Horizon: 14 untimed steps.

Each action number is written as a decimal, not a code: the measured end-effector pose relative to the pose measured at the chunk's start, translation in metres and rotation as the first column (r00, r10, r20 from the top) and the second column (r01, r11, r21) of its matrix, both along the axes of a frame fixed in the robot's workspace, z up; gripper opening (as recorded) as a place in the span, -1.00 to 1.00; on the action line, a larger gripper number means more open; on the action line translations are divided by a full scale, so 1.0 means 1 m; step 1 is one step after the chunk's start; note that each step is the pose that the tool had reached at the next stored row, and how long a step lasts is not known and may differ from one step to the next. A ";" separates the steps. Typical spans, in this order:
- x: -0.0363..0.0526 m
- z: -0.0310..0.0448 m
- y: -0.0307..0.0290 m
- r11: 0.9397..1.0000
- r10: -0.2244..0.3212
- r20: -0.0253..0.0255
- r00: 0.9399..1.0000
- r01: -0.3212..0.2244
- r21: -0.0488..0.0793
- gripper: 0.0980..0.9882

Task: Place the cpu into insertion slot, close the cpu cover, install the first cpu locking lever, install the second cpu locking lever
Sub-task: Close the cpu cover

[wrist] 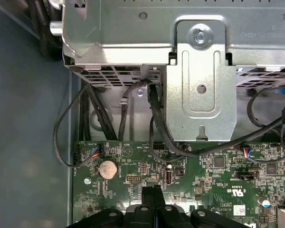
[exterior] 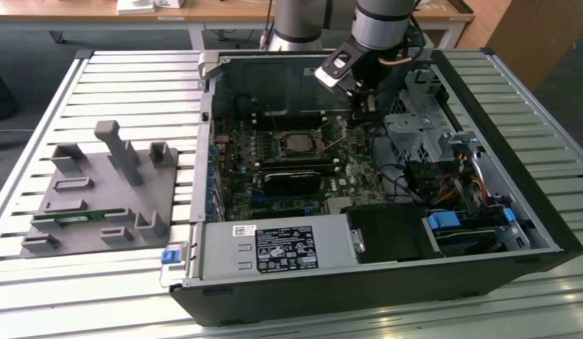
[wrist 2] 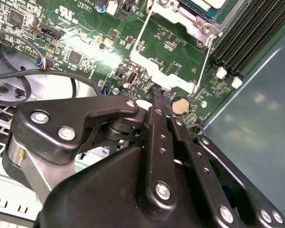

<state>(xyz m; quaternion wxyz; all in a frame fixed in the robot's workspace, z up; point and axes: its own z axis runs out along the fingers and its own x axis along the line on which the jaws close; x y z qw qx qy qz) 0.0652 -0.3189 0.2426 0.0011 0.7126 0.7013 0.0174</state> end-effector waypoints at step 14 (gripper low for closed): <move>-0.0150 -0.0018 0.0000 1.000 0.000 0.000 1.000 0.000 0.000 -0.98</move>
